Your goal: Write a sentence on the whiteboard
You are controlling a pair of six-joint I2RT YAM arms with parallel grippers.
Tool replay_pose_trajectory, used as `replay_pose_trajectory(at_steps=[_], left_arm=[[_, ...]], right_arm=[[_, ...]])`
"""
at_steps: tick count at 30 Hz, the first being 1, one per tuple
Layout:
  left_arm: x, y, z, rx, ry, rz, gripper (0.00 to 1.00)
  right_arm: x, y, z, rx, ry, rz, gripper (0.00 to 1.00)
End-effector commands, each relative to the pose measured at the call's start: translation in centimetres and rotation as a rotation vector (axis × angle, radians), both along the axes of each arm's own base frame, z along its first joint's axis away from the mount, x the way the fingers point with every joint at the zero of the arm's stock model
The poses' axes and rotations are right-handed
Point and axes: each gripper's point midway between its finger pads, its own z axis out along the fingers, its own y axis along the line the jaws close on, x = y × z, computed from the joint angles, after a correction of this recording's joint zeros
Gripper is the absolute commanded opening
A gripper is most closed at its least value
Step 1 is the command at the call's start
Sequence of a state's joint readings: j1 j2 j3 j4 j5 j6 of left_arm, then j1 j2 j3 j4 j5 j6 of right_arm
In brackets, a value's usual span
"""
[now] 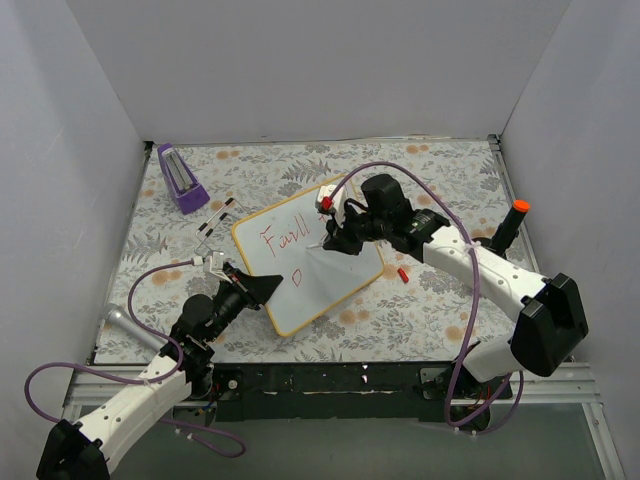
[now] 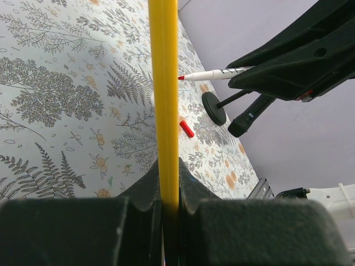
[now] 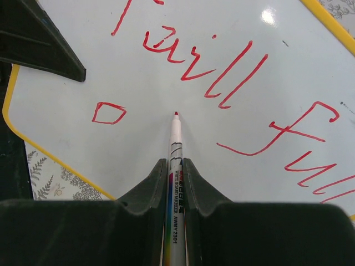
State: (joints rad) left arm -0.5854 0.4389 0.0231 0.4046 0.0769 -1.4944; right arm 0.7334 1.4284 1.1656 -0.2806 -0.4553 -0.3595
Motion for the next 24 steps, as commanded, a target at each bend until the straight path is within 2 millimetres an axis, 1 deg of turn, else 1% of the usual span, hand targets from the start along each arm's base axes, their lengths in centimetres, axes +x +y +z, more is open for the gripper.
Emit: replay_pose_trajectory(at_steps=[1,7,15,24], left_arm=[[-0.4,0.0,5.8,-0.122,-0.179,-0.015,0.00],[-0.4,-0.1,5.9,-0.122,-0.181,-0.019,0.00],[-0.4,-0.1,5.9,-0.122,-0.179,-0.016,0.00],[-0.4,-0.1,5.9,-0.123,-0.182,-0.016,0.00]], right_arm=[[0.3,1.2,1.7,0.055,-0.017,0.014,0.01],[-0.3,1.6,1.4,0.056,-0.005,0.038,0.01],[-1.7,2.0,1.1,0.055,0.008,0.090,0.01],[-2.9,1.2,-0.2,0.016,0.023,0.122,0.01]])
